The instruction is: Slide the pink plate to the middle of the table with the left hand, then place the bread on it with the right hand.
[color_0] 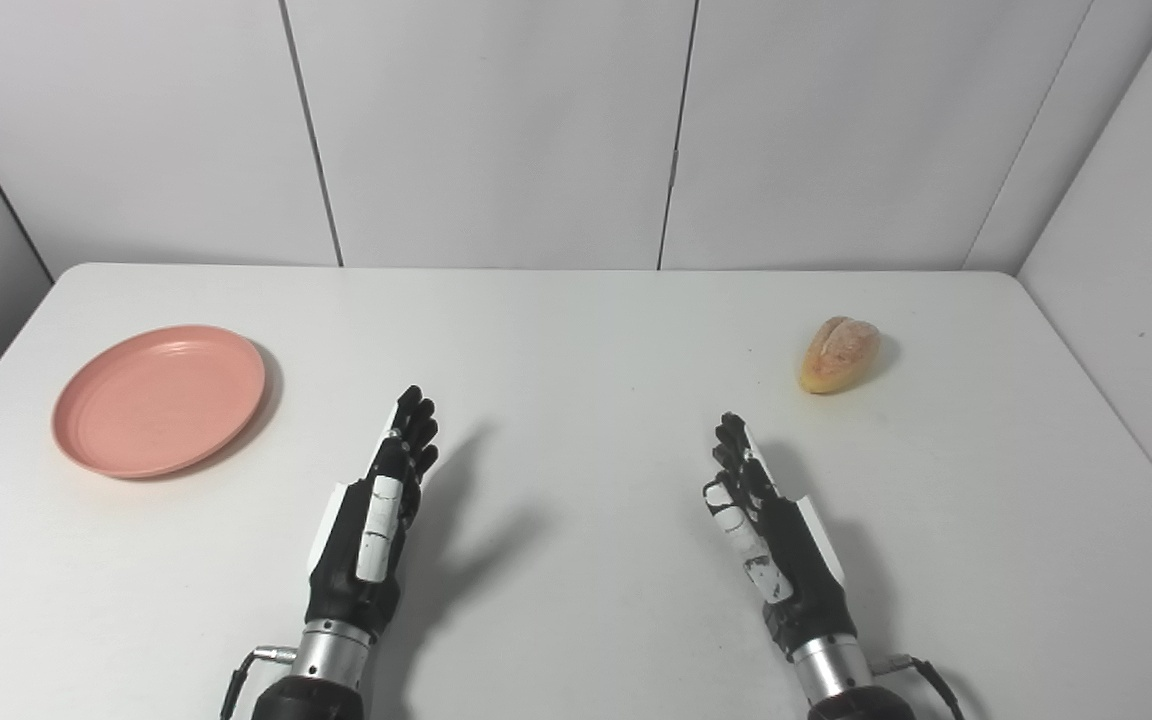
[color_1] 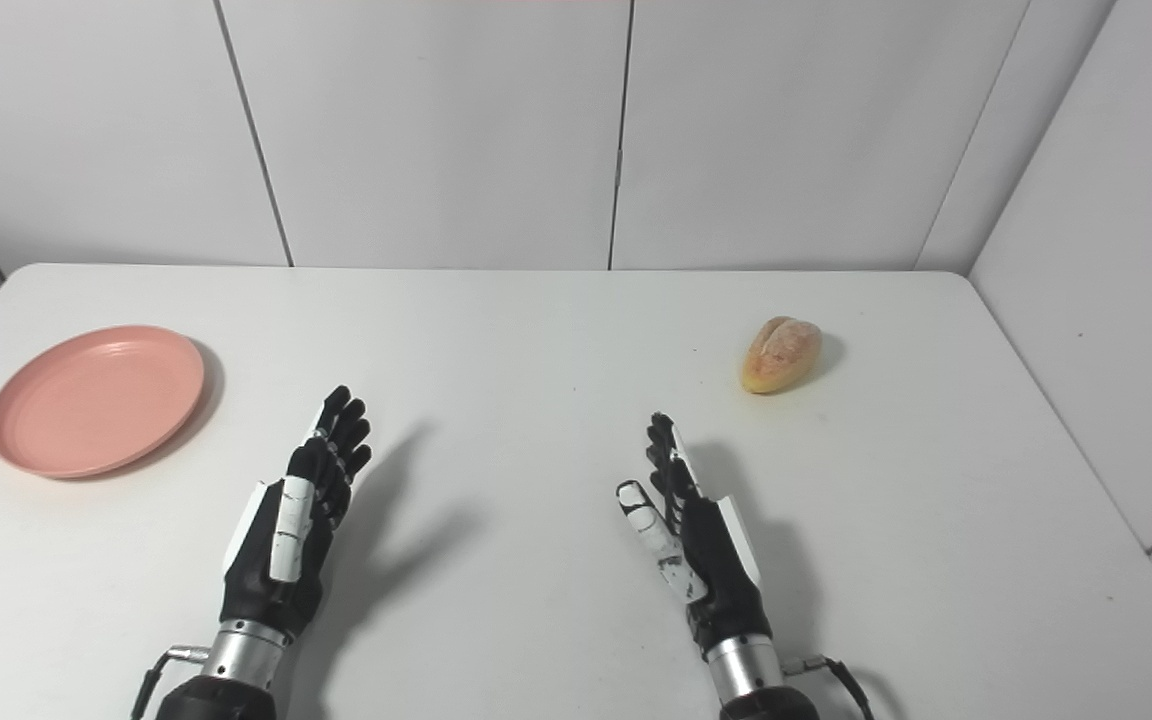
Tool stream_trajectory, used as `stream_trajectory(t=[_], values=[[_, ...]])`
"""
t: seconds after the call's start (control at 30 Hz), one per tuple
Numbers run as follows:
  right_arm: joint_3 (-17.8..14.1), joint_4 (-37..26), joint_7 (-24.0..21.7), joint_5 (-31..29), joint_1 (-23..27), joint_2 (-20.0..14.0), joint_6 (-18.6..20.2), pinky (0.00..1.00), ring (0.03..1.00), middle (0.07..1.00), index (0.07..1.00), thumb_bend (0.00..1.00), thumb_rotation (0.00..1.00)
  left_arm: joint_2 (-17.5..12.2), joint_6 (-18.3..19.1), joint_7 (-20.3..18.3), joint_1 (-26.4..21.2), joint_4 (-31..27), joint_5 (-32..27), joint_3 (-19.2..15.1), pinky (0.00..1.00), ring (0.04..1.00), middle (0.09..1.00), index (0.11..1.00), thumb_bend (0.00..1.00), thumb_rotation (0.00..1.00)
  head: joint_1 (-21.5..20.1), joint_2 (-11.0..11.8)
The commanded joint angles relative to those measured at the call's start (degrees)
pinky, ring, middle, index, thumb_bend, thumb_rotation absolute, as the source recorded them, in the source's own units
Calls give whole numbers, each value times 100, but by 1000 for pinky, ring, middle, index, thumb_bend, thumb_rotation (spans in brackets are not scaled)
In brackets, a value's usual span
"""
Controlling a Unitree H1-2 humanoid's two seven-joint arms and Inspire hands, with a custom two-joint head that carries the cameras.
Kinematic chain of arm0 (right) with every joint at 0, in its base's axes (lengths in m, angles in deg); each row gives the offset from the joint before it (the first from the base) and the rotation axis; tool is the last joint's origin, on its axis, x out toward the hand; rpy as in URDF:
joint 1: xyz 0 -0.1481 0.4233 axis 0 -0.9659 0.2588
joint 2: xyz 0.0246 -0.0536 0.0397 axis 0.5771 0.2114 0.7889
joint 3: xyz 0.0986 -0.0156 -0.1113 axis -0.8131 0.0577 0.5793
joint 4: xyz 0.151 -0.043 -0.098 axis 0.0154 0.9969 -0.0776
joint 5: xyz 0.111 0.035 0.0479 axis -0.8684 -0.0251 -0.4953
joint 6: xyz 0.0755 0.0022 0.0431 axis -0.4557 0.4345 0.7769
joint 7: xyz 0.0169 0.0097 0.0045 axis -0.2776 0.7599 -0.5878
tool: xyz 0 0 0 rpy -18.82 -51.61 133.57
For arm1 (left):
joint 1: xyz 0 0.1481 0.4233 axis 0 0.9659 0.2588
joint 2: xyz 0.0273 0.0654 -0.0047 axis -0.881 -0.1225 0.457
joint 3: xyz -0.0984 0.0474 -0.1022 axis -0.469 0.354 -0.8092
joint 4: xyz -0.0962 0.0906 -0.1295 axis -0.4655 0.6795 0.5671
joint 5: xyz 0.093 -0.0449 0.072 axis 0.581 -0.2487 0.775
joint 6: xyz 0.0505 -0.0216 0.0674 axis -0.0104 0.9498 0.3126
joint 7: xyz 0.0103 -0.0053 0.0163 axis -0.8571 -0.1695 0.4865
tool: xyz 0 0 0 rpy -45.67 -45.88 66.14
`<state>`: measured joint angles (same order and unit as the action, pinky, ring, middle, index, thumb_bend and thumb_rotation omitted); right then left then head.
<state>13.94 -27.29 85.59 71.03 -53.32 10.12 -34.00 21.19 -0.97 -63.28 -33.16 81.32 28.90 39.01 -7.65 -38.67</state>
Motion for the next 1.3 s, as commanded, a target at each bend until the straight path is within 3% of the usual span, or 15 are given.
stream_trajectory(t=[0.0, 0.6, 1.1, 1.27], values=[[3, -115, 33, 6, 221, 60, -122, 1000, 1000, 1000, 1000, 655, 852, -79, 25, -76, -121, -47, -78, -28, 1000, 1000, 1000, 1000, 719, 1000, -33, -45], [1, -303, 128, 85, 231, 159, -16, 1000, 1000, 1000, 1000, 670, 863, -112, 430, -166, -42, -409, -181, 64, 1000, 1000, 1000, 1000, 714, 1000, -18, -230], [19, -344, 64, 32, 195, 151, 73, 1000, 1000, 1000, 1000, 666, 861, -114, 331, -145, -78, -355, -172, -5, 1000, 1000, 1000, 1000, 719, 1000, 43, -221], [21, -366, 60, -4, 187, 158, 117, 960, 1000, 1000, 1000, 674, 851, -105, 317, -146, -73, -352, -144, 16, 1000, 1000, 1000, 1000, 720, 1000, 54, -228]])
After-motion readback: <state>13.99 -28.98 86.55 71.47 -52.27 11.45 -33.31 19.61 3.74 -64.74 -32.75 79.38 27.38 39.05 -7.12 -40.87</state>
